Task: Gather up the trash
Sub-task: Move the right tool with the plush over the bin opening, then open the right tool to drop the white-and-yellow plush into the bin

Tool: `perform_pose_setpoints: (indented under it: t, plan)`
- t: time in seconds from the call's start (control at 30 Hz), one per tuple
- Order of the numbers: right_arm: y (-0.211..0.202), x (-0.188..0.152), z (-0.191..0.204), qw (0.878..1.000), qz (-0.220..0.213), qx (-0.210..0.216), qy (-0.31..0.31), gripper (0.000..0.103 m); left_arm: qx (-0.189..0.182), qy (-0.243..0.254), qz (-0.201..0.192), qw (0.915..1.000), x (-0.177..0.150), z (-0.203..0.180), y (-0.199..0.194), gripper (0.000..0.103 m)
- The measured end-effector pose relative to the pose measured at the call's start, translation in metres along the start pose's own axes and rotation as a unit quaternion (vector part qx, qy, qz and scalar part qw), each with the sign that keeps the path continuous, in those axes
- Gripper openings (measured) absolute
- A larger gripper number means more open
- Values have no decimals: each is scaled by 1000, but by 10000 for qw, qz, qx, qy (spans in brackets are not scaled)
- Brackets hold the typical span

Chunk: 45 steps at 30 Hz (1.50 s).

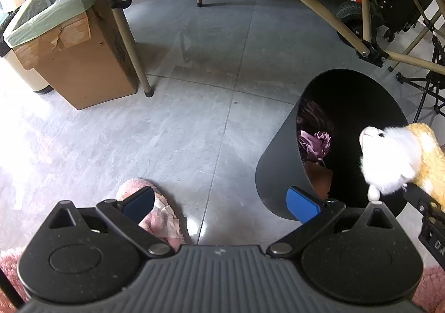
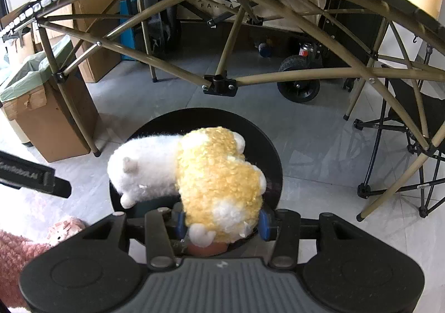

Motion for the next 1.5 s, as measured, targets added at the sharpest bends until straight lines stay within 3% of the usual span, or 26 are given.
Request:
perform_pose_setpoints:
  t: [0.47, 0.6, 0.67, 0.7, 0.73, 0.97, 1.5]
  plan:
    - [18, 6, 13, 9999, 92, -95, -9, 46, -51, -95, 20, 9999, 0, 7, -1, 103]
    - [22, 5, 10, 9996, 160, -216, -6, 52, -50, -95, 26, 9999, 0, 8, -1, 103]
    - [26, 3, 9, 9993, 282, -245, 101, 75, -50, -97, 31, 9999, 0, 9, -1, 103]
    - [28, 1, 8, 9988, 375, -271, 152, 94, -52, -95, 30, 9999, -1, 8, 0, 103]
    - [28, 0, 6, 9985, 417, -315, 190, 98, -52, -93, 31, 9999, -1, 8, 0, 103]
    - [32, -8, 8, 9972, 669, -248, 240, 98, -64, -72, 41, 9999, -2, 7, 0, 103]
    - [29, -6, 6, 9972, 623, -186, 369, 99, -77, -29, 41, 10000, -2, 5, 1, 103]
Point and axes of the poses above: each gripper's, at about its wrist camera, not at the fingertips, and y roughly the way its jaws point, z to its left, x to its top, the point moved 6 cm from there along y, roughly the way its jaws point, and after that the axes turned 10 degrees about -z, right-handed, at the moved point
